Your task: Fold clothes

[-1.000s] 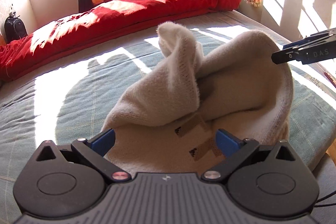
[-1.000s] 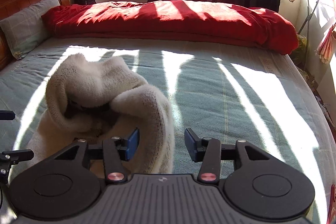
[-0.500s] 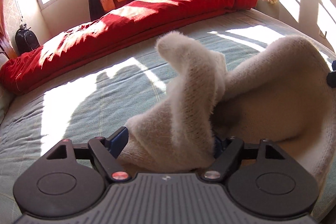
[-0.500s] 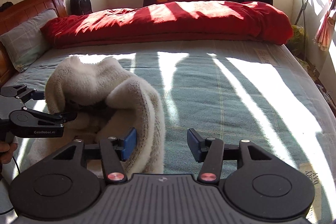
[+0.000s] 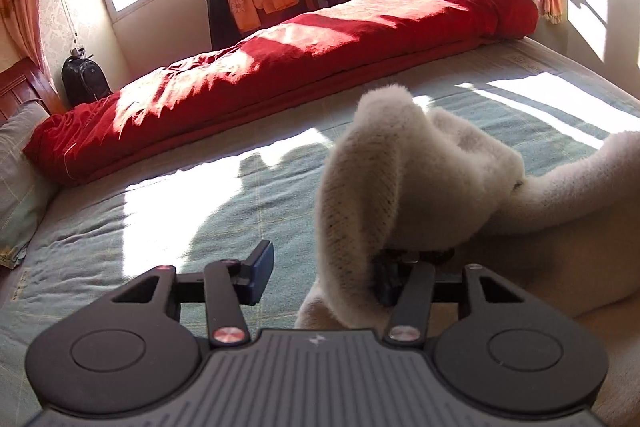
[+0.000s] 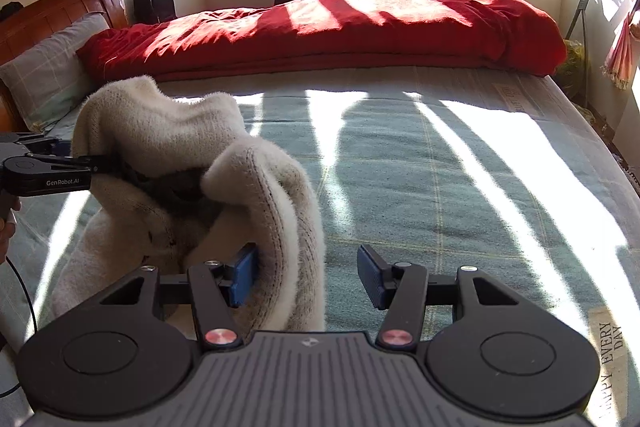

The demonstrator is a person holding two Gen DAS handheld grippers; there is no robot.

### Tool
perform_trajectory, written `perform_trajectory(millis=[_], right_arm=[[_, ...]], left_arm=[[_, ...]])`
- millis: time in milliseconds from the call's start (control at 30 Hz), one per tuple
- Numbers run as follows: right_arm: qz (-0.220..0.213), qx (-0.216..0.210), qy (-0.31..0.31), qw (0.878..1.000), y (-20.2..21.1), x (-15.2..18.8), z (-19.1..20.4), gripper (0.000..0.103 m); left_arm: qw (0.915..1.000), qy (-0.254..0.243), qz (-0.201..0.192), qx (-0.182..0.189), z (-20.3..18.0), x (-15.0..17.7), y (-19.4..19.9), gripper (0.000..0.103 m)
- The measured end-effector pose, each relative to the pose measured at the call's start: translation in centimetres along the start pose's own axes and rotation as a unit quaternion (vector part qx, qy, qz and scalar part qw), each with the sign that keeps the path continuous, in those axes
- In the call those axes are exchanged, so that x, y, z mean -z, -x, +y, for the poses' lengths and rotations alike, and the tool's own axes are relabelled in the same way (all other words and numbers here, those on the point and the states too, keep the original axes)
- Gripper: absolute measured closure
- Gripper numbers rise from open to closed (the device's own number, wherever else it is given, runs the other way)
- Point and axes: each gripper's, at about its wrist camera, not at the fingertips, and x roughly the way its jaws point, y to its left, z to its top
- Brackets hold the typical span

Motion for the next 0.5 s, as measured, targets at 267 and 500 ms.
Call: perform_trajectory(millis=[267,500], right_arm=[[0.005,0.000,0.006,1.000,-0.6,-0.3,0.4,0.044],[0.009,0.006,0.008,1.000,-1.0,-1.0,0.4,0.041]], left_arm=[[0.9985,-0.026,0.046,-0.014,3.6,-2.5,-6.8,0.040],[0.9935,-0.031,0.108,-0.022,4.9,-3.5,-14.2,0.039]])
